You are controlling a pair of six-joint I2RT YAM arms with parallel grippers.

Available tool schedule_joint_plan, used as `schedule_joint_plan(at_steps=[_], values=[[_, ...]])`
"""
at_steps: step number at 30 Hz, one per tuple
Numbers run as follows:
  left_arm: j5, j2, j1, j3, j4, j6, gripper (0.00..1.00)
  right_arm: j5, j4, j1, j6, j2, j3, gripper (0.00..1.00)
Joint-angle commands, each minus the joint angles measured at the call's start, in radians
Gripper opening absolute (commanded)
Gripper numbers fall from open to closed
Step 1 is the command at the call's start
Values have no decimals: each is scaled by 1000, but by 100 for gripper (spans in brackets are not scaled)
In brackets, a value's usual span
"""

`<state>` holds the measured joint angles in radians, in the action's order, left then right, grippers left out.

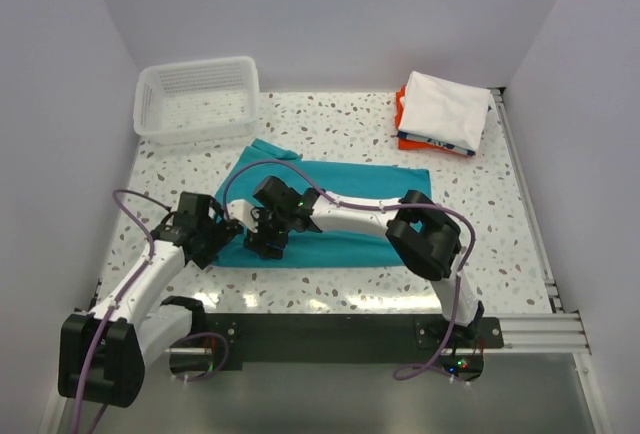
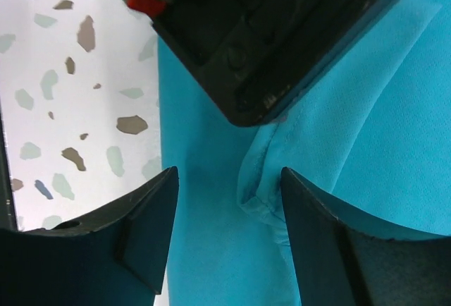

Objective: Fold and stack the t-shirts
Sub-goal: Fold the tshirt

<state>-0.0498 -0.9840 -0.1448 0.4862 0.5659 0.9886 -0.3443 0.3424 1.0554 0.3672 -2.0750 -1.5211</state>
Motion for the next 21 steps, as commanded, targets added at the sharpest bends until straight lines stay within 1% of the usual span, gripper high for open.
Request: schedule_joint_plan(at_steps=[1,2,3,6,9,11,15,17,21], values=[[-30,2,8,2,3,18,100,44,-8,2,35,-3,-42,62],[-30,-2,8,0,-3,16,100,45,-6,2,35,-8,-40,59],[-28,-10,10,-1,-6,16,100,44,-8,2,36,-8,-39,49],[-28,-25,10,-3,-6,13,100,38,-34,2,23,-7,-31,31],[-33,-22,13,-9,-1,12,100,62,-68,2,6,3,-21,21],[-39,-12,13,-14,3,12,100,93,-82,2,-1,9,-17,16],[-44,2,17,-12,11,10,100,116,-89,0,-5,15,-7,3],[-45,2,19,-11,14,5,100,110,-75,0,-2,13,-10,0],[-48,-1,21,-14,22,4,100,129,-95,0,-36,27,1,0]])
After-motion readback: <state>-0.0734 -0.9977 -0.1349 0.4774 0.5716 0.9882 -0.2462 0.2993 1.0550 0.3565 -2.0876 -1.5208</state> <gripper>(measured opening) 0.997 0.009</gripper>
